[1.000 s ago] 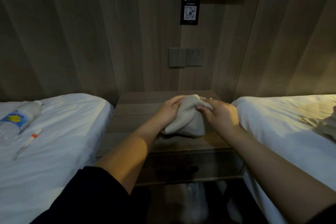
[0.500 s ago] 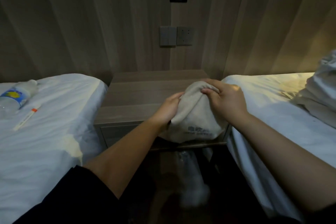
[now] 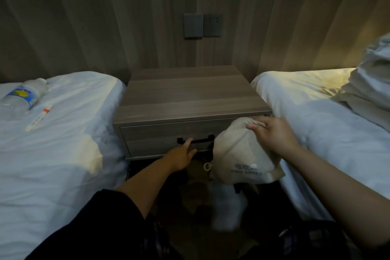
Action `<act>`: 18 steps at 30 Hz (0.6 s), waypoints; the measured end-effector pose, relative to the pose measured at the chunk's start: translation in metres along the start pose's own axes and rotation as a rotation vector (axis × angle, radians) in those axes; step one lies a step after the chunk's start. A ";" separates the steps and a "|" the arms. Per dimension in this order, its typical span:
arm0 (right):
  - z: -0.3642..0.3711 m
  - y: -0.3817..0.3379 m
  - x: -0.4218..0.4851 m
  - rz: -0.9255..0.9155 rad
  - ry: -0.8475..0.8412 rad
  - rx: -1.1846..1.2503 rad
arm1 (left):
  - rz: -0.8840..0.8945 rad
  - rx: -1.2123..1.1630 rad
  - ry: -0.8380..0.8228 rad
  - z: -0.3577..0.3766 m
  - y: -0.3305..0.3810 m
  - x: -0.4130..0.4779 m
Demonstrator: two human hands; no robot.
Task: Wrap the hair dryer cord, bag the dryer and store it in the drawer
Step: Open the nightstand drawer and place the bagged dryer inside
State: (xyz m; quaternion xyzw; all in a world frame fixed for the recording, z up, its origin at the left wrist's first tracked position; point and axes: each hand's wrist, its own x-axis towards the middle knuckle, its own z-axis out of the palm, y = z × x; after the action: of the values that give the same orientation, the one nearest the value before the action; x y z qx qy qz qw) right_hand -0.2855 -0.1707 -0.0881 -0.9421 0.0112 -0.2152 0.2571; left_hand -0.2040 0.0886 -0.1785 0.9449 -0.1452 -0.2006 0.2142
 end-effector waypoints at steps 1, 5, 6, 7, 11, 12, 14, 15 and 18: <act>0.000 0.002 0.000 0.010 -0.002 0.021 | 0.011 0.052 0.056 0.001 -0.001 -0.001; 0.000 -0.001 0.001 0.043 -0.012 0.056 | 0.041 0.321 0.165 -0.013 0.008 0.006; 0.000 -0.003 0.000 0.051 -0.013 0.053 | 0.025 0.342 0.132 -0.019 0.012 0.008; 0.002 -0.004 0.000 0.063 -0.010 0.052 | 0.011 0.352 0.098 -0.025 0.015 0.009; 0.003 -0.005 -0.004 0.085 0.021 0.091 | 0.021 0.345 0.068 -0.034 0.025 0.010; 0.002 -0.005 -0.005 0.093 0.021 0.115 | 0.029 0.347 0.057 -0.033 0.027 0.007; 0.001 -0.005 -0.005 0.099 0.009 0.152 | 0.112 0.423 0.076 -0.033 0.027 -0.005; 0.000 -0.005 -0.004 0.101 -0.003 0.174 | 0.212 0.463 0.166 -0.032 0.027 -0.013; -0.005 -0.013 -0.004 0.058 -0.050 0.186 | 0.563 0.451 0.662 -0.038 0.020 -0.031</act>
State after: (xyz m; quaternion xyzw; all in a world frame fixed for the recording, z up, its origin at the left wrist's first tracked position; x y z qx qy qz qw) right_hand -0.2922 -0.1618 -0.0791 -0.9184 0.0119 -0.1842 0.3499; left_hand -0.2185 0.0955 -0.1273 0.9047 -0.3591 0.2129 0.0849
